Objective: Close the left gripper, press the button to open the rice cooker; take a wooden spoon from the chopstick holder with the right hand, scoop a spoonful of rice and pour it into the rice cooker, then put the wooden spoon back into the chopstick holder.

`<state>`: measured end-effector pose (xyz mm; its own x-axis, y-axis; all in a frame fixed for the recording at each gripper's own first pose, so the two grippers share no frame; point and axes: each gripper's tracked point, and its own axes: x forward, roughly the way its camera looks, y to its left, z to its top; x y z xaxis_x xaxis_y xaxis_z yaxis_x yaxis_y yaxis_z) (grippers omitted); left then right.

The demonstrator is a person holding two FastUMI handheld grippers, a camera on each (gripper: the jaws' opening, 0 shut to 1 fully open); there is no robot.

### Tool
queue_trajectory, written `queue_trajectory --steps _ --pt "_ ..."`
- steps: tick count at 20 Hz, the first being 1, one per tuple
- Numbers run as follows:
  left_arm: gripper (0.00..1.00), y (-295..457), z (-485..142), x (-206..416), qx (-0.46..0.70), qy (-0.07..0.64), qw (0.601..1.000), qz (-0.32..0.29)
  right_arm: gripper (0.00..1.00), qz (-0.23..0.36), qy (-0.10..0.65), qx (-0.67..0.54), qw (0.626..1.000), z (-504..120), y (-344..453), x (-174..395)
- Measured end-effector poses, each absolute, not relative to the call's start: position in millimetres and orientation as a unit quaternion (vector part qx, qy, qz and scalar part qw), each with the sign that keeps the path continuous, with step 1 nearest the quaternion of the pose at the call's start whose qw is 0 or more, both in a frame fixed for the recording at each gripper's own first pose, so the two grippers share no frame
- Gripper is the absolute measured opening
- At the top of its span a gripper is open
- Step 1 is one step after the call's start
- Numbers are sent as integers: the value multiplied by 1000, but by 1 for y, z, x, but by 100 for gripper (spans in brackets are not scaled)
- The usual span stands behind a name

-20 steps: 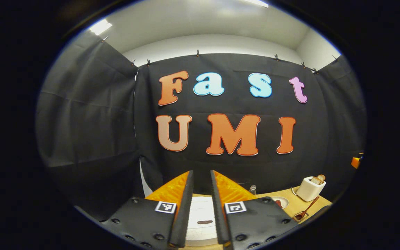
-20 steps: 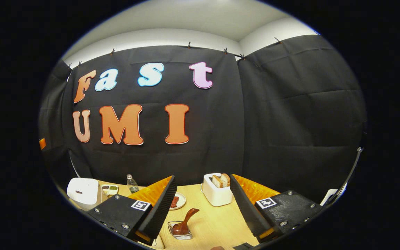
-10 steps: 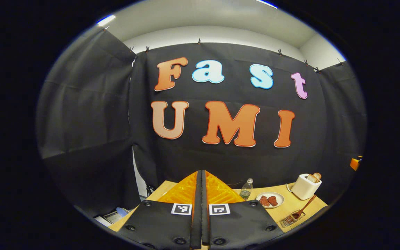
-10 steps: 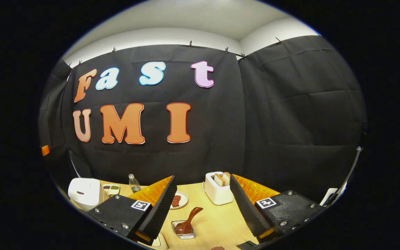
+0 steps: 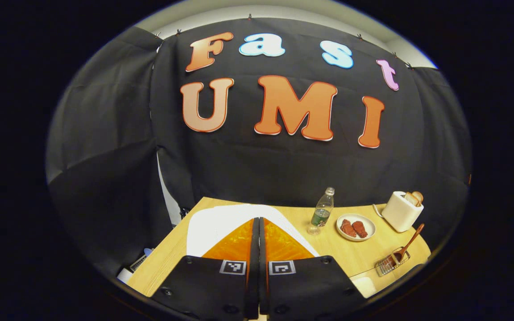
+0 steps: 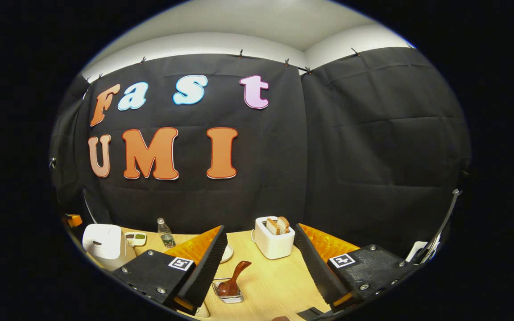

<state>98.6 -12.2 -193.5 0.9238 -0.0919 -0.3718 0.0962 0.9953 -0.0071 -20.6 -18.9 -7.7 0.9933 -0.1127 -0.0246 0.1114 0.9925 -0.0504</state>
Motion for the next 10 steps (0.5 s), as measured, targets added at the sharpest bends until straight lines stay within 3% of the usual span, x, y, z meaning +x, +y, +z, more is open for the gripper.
queue_trajectory --steps 1,10 --pt "5 -14 -205 101 14 198 979 -49 100 -62 17 -27 998 -9 -23 -21" --pt "5 -22 -270 102 12 259 965 -49 95 -91 31 -28 995 -20 -44 -23"
